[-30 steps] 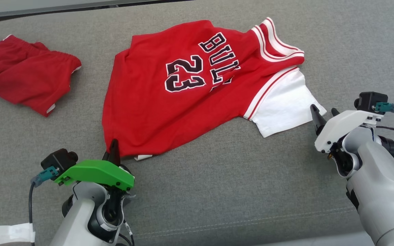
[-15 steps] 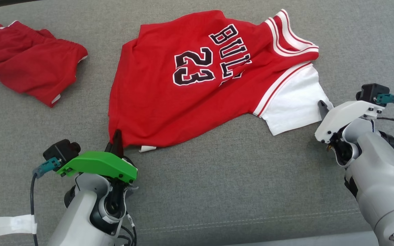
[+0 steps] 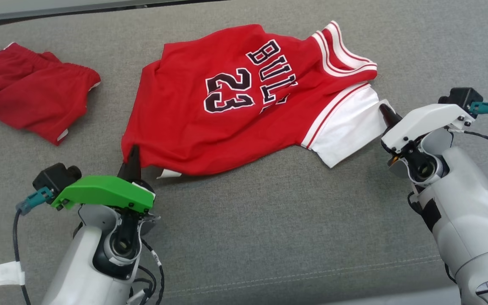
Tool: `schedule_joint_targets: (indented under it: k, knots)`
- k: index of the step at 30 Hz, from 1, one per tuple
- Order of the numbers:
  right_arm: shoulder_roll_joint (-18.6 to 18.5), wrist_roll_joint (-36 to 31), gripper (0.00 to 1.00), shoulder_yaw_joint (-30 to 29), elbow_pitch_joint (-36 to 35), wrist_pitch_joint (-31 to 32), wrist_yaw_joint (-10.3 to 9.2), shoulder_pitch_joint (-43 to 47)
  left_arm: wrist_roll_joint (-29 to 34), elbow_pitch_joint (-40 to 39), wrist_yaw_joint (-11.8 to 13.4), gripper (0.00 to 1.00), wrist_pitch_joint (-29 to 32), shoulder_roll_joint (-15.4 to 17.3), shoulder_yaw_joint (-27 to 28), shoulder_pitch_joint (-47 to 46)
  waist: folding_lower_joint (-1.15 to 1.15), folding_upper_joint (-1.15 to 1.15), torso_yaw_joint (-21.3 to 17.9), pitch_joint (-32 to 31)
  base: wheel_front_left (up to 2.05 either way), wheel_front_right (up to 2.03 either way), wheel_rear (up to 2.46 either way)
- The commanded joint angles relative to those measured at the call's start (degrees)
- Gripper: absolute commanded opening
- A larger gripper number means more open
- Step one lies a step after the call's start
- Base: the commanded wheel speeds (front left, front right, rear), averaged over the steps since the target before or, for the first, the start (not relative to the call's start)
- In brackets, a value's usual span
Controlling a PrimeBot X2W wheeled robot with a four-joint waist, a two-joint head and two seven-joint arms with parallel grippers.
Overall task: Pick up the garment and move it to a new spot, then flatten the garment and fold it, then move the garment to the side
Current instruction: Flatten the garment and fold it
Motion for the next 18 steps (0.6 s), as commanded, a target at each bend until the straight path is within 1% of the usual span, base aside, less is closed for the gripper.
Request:
schedule_joint_targets:
  k: [1, 3, 10, 13, 14, 18]
  knots:
    - [-0.62, 1.94, 0.0, 0.1, -2.1, 0.86, 0.0, 0.49, -0.54, -0.99, -0.29, 0.0, 0.35, 0.56, 0.71, -1.28, 0.0, 0.0, -1.12, -1.26, 0.0, 0.0, 0.0]
    - [-1.09, 4.6, 0.0, 0.21, -5.15, 2.03, 0.0, 0.81, -1.61, -2.46, 0.05, 0.0, 0.87, 0.8, 1.63, -1.47, 0.0, 0.0, -1.74, -2.13, 0.0, 0.0, 0.0]
    - [-3.59, 11.13, 0.0, -0.02, -14.5, 4.65, 0.01, 1.25, -1.3, -8.45, 1.98, 0.0, 3.01, 3.64, 2.71, -3.47, 0.0, 0.0, -3.66, -5.58, 0.0, 0.0, 0.0]
    - [-4.6, 12.62, 0.0, -0.52, -17.57, 5.3, 0.01, 0.97, -0.31, -11.1, 3.13, 0.0, 4.22, 5.2, 2.62, -4.98, 0.0, 0.0, -4.3, -7.16, 0.0, 0.0, 0.0]
    - [-5.15, 13.15, 0.0, -1.01, -19.33, 5.82, 0.01, 0.51, -0.02, -12.72, 4.02, 0.0, 5.24, 6.06, 2.76, -6.46, 0.0, 0.0, -4.66, -8.22, 0.0, 0.0, 0.0]
    - [-6.4, 12.93, 0.0, -2.05, -22.75, 7.1, 0.01, -1.05, 0.72, -15.79, 5.94, 0.0, 7.55, 7.91, 2.93, -9.51, 0.0, 0.0, -5.42, -10.25, 0.0, 0.0, 0.0]
